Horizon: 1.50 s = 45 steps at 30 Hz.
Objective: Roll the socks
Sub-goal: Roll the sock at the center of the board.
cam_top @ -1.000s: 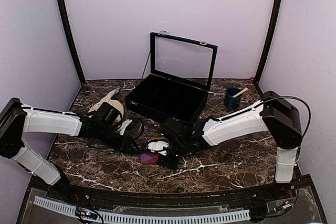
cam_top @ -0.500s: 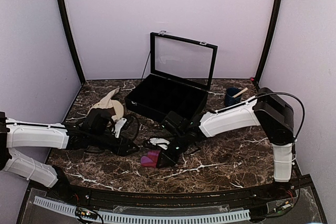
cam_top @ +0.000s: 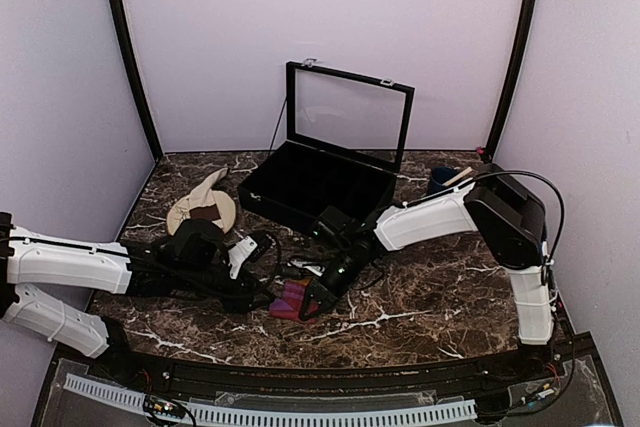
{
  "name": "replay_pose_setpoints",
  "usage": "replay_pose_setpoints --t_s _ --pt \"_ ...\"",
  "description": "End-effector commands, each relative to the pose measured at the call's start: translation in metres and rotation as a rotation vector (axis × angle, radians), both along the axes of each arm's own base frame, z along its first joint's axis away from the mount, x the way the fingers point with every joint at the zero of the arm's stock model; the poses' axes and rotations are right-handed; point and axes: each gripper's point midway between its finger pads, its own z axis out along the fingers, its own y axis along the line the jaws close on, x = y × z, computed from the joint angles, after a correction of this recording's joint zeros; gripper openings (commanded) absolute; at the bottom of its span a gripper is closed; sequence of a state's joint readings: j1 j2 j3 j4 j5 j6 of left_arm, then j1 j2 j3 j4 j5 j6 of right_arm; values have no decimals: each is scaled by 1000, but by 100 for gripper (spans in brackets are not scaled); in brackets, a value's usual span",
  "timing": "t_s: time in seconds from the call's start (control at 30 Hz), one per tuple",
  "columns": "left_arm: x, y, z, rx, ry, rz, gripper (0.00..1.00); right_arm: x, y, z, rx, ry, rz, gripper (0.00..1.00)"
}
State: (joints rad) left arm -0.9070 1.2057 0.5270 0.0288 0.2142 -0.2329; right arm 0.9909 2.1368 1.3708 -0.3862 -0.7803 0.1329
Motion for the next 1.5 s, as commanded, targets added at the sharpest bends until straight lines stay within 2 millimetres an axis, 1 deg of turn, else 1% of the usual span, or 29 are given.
replay_pose_setpoints --t_s 0.0,0.27,0.43,0.67,0.8,0.9,1.1,1.3,1.47 --pt "-3 -9 -2 47 -52 -79 44 -7 -10 -4 -45 88 -5 0" --pt "-17 -33 -13 147 -108 -253 46 -7 -15 0 -50 96 1 0" --pt "-23 -42 -19 210 -146 -343 46 -8 -19 0 -61 103 7 0" --pt "-29 -46 -30 277 -174 -418 46 -6 -23 4 -56 113 9 0" --pt "-31 -48 -40 324 -188 -448 46 -8 -25 5 -56 122 20 0" --pt "-29 -48 -46 351 -204 -456 46 -9 -26 5 -57 130 26 0" --pt "-24 -48 -50 382 -230 -468 45 -11 -27 6 -58 140 42 0" --pt "-24 -48 -56 404 -233 -490 36 -10 -26 8 -56 148 49 0" --pt "-25 -52 -53 389 -235 -506 27 -8 -27 6 -64 151 44 0"
